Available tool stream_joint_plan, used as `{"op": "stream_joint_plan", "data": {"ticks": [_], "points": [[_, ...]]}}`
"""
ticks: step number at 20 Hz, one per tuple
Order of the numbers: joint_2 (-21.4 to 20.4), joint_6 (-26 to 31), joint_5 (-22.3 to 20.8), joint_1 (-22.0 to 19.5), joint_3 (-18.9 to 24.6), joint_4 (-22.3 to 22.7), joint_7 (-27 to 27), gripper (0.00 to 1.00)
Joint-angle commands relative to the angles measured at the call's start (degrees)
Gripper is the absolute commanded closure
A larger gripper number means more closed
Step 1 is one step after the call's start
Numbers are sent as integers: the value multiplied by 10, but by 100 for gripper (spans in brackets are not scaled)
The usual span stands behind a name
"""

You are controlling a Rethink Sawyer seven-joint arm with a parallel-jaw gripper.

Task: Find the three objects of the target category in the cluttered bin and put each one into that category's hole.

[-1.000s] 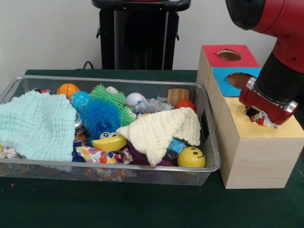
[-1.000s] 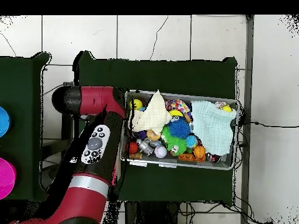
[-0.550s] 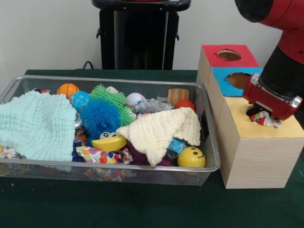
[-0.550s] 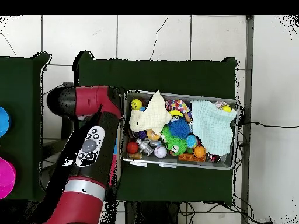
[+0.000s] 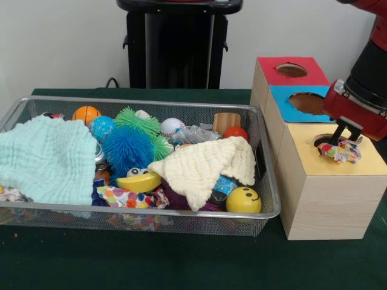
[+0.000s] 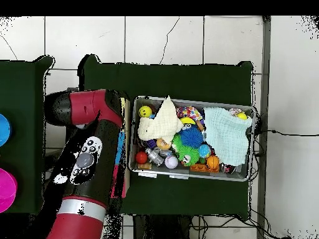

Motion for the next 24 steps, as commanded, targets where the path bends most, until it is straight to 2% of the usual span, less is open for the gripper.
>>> {"op": "stream_joint_plan", "data": {"ticks": [1, 9, 13, 18, 24], "points": [[0, -34, 6, -21, 80, -59, 15, 100], [16, -41, 10, -50, 107, -68, -3, 100], [-3, -3, 2, -51, 103, -58, -4, 100], [-17, 53, -6, -47, 88, -73, 0, 100], [-30, 72, -7, -43, 85, -70, 6, 100]]}}
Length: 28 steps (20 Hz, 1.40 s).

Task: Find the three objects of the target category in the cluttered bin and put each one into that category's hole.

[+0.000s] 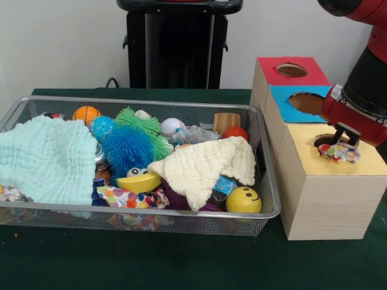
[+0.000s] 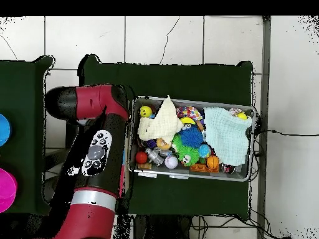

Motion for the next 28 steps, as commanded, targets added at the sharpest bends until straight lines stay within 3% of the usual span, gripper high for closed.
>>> {"op": "stream_joint_plan", "data": {"ticks": [1, 8, 13, 14, 19, 21, 28], "points": [[-35, 34, 0, -17, 55, -46, 6, 100], [-23, 43, -5, -25, 54, -72, 1, 100], [-26, 39, -7, -23, 57, -66, 2, 100], [-27, 39, -7, -22, 56, -66, 2, 0], [-25, 55, -12, -20, 52, -73, 6, 0], [-27, 67, -7, -12, 39, -69, 42, 0], [-30, 74, -18, -10, 29, -75, 36, 0]]}}
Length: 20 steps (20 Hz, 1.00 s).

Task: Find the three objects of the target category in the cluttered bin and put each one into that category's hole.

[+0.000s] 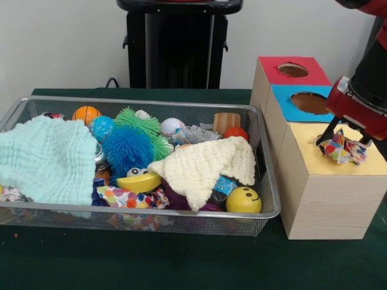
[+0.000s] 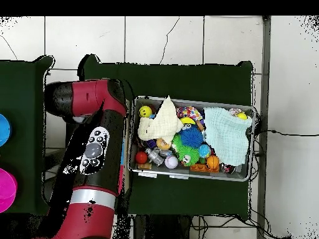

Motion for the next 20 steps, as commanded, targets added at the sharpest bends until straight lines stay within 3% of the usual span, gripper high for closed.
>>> {"op": "stream_joint_plan", "data": {"ticks": [1, 12, 20], "points": [[-33, 27, -8, -9, 27, -49, 33, 0], [-50, 73, -19, -5, 16, -56, 24, 0], [-88, 89, -15, -22, 44, -35, -16, 0]]}}
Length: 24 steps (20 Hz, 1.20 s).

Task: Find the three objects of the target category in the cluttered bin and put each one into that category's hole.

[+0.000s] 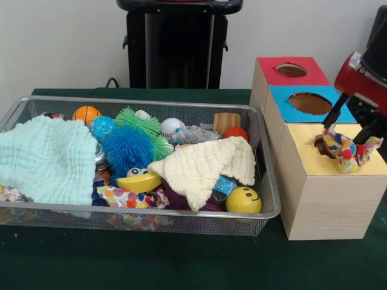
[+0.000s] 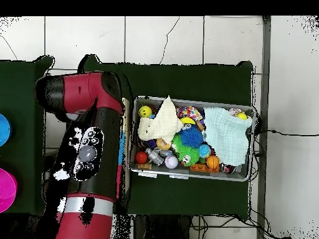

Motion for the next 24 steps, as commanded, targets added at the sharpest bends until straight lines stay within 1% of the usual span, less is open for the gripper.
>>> {"op": "stream_joint_plan", "data": {"ticks": [1, 8, 14, 21, 23, 24], "points": [[-55, 26, -2, -22, 49, -10, -16, 0], [-43, -35, -5, -21, 61, 13, 5, 0], [-43, -52, -2, -23, 73, 30, 5, 0], [-26, -67, -6, -28, 78, 14, 9, 0], [-22, -66, -14, -26, 72, 8, 5, 0], [-22, -74, -14, -25, 71, 10, 12, 0]]}}
